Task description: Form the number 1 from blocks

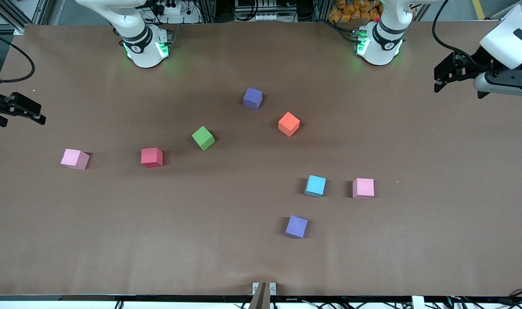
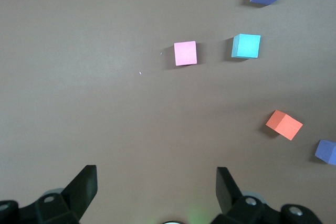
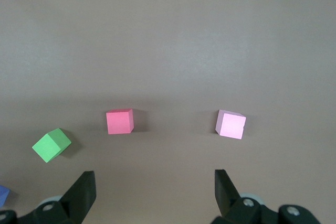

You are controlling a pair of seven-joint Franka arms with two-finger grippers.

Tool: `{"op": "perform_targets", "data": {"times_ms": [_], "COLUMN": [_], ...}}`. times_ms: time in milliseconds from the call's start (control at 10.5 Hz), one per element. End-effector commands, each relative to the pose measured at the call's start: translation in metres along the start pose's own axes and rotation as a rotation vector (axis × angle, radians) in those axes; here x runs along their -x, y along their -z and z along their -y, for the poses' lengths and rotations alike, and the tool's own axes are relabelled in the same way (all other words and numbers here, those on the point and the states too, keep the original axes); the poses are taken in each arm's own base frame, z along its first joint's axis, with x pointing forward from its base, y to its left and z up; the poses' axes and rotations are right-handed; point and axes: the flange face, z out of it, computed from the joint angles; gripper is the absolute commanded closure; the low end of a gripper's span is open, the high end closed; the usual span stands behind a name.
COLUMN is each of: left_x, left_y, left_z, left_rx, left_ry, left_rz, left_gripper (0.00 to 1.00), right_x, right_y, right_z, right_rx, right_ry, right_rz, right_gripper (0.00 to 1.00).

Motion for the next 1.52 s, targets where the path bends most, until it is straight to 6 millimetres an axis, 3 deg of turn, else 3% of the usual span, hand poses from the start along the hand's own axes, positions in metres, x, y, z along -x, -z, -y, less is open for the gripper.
{"op": "perform_targets", "data": {"times_ms": [0, 95, 286, 476, 571, 667, 952, 1048, 1238, 1333, 1429], "left_x": [0.003, 0.000, -0.020, -0.049, -0.057, -0.066, -0.067, -0.056, -0.015, 0.000, 0.002], "left_y": [0.003, -0.003, -0.038, -0.101, -0.121, -0.139, -0.201, -0.218, -0.260, -0.277, -0.293], "left_z": [0.003, 0.003, -0.014, -0.059, -0.081, -0.093, -0.208, -0.255, -0.342, -0.367, -0.378], "left_rx": [0.020, 0.021, 0.028, 0.030, 0.024, 0.033, 0.003, -0.008, -0.038, -0.034, -0.018], "left_ry": [-0.036, -0.036, -0.051, -0.130, -0.160, -0.128, -0.061, -0.074, -0.062, -0.063, -0.042], "left_rz": [0.002, 0.014, 0.081, 0.189, 0.212, 0.218, 0.232, 0.231, 0.226, 0.207, 0.212], "left_gripper": [0.00, 0.00, 0.00, 0.00, 0.00, 0.00, 0.00, 0.00, 0.00, 0.00, 0.00], "right_x": [0.010, 0.010, 0.010, 0.010, 0.008, 0.007, 0.013, 0.021, 0.050, 0.068, 0.080], "right_y": [-0.002, -0.002, -0.002, -0.004, -0.012, -0.025, -0.075, -0.093, -0.139, -0.162, -0.183], "right_z": [0.002, 0.003, 0.003, 0.009, 0.024, 0.054, 0.177, 0.211, 0.277, 0.302, 0.316], "right_rx": [-0.003, -0.003, -0.001, -0.003, -0.006, -0.005, 0.006, 0.011, 0.037, 0.044, 0.024], "right_ry": [0.014, 0.015, 0.015, 0.015, 0.031, 0.008, -0.117, -0.150, -0.193, -0.191, -0.199], "right_rz": [0.002, 0.002, 0.003, 0.007, 0.023, 0.041, 0.044, 0.047, 0.090, 0.107, 0.120], "right_gripper": [0.00, 0.00, 0.00, 0.00, 0.00, 0.00, 0.00, 0.00, 0.00, 0.00, 0.00]}}
